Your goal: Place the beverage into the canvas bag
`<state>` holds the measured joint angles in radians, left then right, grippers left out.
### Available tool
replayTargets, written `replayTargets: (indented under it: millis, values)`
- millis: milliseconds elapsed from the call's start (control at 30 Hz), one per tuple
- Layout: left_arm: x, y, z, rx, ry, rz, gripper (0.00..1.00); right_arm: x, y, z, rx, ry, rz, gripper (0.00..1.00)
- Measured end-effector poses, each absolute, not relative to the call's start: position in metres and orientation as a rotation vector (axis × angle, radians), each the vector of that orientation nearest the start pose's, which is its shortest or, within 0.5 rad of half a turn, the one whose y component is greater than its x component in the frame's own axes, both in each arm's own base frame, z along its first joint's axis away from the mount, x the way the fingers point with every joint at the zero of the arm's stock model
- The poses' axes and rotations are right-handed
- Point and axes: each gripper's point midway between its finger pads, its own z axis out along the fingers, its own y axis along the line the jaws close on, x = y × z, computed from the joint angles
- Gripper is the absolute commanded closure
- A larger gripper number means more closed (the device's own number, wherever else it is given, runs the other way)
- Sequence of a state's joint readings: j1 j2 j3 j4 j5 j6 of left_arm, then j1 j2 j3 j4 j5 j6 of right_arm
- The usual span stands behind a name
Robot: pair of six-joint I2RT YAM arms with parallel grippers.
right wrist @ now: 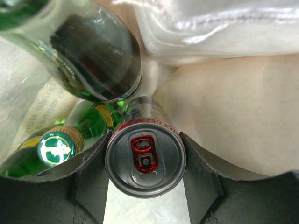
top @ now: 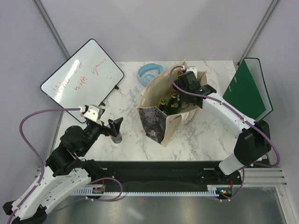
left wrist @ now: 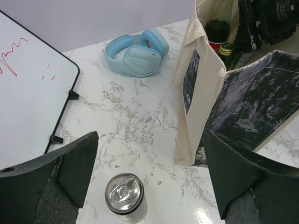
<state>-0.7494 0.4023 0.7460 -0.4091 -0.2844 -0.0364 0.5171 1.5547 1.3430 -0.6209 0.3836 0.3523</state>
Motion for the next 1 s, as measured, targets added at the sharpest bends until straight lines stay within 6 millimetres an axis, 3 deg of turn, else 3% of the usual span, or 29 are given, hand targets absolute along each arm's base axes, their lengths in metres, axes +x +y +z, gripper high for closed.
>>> replayTargets:
  millis: [333,1000]
  values:
    - [0.1992,-0.1193,0.2982,0.363,1.607,-0.366,0.00,0.3811,0.1534,0.1744,0.007,2.297,-0.030,0.52]
    - [0.1993,-0.1192,0.2981,0.361,1.608,-0.365,0.00,0.3803,0.1571,0.1785,0.005,2.295,0.000,0.31]
